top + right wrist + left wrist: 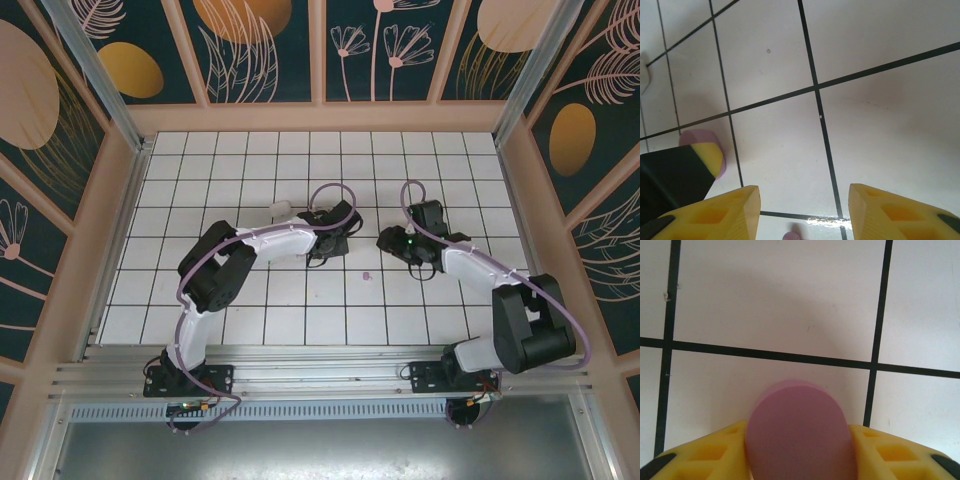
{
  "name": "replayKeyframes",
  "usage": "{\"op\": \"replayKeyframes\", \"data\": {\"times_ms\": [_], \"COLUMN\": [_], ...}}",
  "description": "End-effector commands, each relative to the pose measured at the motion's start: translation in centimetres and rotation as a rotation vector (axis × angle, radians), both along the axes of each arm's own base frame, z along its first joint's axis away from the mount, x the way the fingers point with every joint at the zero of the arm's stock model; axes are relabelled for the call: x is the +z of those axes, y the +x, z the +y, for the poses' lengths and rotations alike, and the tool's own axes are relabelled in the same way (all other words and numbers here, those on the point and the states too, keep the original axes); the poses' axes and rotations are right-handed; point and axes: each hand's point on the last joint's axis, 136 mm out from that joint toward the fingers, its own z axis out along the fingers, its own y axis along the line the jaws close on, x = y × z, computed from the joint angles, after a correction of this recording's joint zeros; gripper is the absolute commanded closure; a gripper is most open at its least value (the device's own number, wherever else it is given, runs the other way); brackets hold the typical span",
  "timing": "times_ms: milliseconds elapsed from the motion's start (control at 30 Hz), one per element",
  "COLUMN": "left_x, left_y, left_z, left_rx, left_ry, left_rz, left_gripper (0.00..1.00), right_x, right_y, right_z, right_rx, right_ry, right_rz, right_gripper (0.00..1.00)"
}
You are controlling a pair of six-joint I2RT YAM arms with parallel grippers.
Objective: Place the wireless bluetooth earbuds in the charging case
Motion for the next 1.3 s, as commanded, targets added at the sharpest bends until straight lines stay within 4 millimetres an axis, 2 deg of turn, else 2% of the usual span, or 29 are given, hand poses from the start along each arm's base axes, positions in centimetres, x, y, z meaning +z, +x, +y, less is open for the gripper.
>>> {"op": "replayKeyframes", "data": {"times_ms": [0, 100, 133, 200, 233, 267, 400, 533, 633, 767, 933, 1167, 1267], "left_x": [-0.1, 2.6, 3.8, 6.5, 8.4, 9.8, 16.1, 20.1, 21.5, 22.1, 23.5, 25.5, 25.8], "left_y": [-0.3, 0.2, 0.2, 0.3, 0.3, 0.2, -1.4, -4.4, -6.3, -9.0, -11.2, -12.2, -12.4], "left_z": [0.8, 0.2, -0.1, -0.7, -0.8, -0.9, -1.3, -1.5, -1.4, -1.5, -1.3, -0.8, -0.6], "left_rx": [-0.080, -0.190, -0.243, -0.340, -0.382, -0.420, -0.611, -0.843, -0.980, -1.168, -1.289, -1.302, -1.307], "left_ry": [0.085, 0.063, 0.051, 0.022, 0.007, -0.004, -0.053, -0.087, -0.084, -0.093, -0.122, -0.146, -0.148], "left_rz": [-0.020, -0.111, -0.147, -0.234, -0.294, -0.340, -0.521, -0.657, -0.703, -0.703, -0.754, -0.840, -0.856], "left_gripper": [0.61, 0.66, 0.69, 0.81, 0.86, 0.88, 0.85, 0.84, 0.87, 0.87, 0.88, 0.89, 0.89], "right_x": [1.1, 2.9, 3.9, 6.2, 7.5, 8.7, 13.4, 17.6, 19.6, 21.1, 20.6, 19.8, 19.9], "right_y": [-0.4, -0.3, -0.2, -0.1, -0.3, -0.4, -1.7, -3.4, -4.6, -6.3, -7.6, -8.3, -8.7], "right_z": [-0.2, -0.4, -0.5, -0.4, -0.1, 0.2, 1.8, 3.8, 5.4, 8.1, 10.9, 12.1, 12.6], "right_rx": [0.016, 0.018, 0.021, 0.047, 0.073, 0.095, 0.217, 0.355, 0.446, 0.553, 0.639, 0.669, 0.687], "right_ry": [0.044, 0.106, 0.129, 0.170, 0.191, 0.208, 0.292, 0.399, 0.403, 0.408, 0.417, 0.415, 0.431], "right_rz": [-0.018, -0.049, -0.069, -0.116, -0.140, -0.160, -0.222, -0.270, -0.304, -0.314, -0.268, -0.224, -0.214], "right_gripper": [0.50, 0.50, 0.50, 0.49, 0.49, 0.48, 0.44, 0.41, 0.38, 0.36, 0.36, 0.40, 0.46]}}
